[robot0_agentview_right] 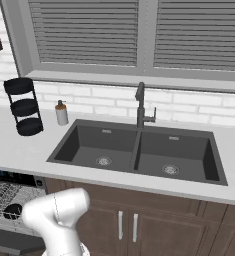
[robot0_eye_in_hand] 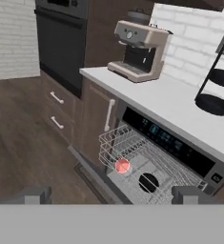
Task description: Pick up the cup and bowl from the counter, place them in the dishwasher, and close the dishwasher door.
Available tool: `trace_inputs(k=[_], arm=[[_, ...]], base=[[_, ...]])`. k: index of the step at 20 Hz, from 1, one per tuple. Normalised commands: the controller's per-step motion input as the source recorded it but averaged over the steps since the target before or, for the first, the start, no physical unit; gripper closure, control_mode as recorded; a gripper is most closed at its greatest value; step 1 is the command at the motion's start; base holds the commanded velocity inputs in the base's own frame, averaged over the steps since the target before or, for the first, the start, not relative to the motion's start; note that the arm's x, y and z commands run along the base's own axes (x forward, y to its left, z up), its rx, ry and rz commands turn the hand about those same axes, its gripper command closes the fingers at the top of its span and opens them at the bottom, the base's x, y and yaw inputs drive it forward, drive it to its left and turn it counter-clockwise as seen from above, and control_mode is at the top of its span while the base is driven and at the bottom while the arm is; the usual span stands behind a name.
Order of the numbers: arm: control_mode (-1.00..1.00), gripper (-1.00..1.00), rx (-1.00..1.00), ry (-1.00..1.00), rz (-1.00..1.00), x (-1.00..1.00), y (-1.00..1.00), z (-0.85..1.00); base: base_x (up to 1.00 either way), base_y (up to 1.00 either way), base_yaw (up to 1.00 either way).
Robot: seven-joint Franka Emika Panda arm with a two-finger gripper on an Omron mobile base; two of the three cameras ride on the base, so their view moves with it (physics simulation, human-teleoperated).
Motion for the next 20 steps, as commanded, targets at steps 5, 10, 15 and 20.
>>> trace_inputs(k=[5,10,15,20], arm=[[-1.00,-1.00,-0.01,-0.15,0.00,-0.36,0.11,-0.02],[-1.00,-1.00,-0.04,-0.10,-0.03,-0.02,-0.23,-0.42],[-1.00,-1.00,0.06,-0.03,-0.18,0.05,-0.92,-0.77],[-1.00,-1.00,0.02,-0.03,-0.13,0.18,-0.81,-0.42]], base=[[0.00,0.00,0.00],[0.00,0.00,0.00],[0.00,0.00,0.00],[0.00,0.00,0.00]])
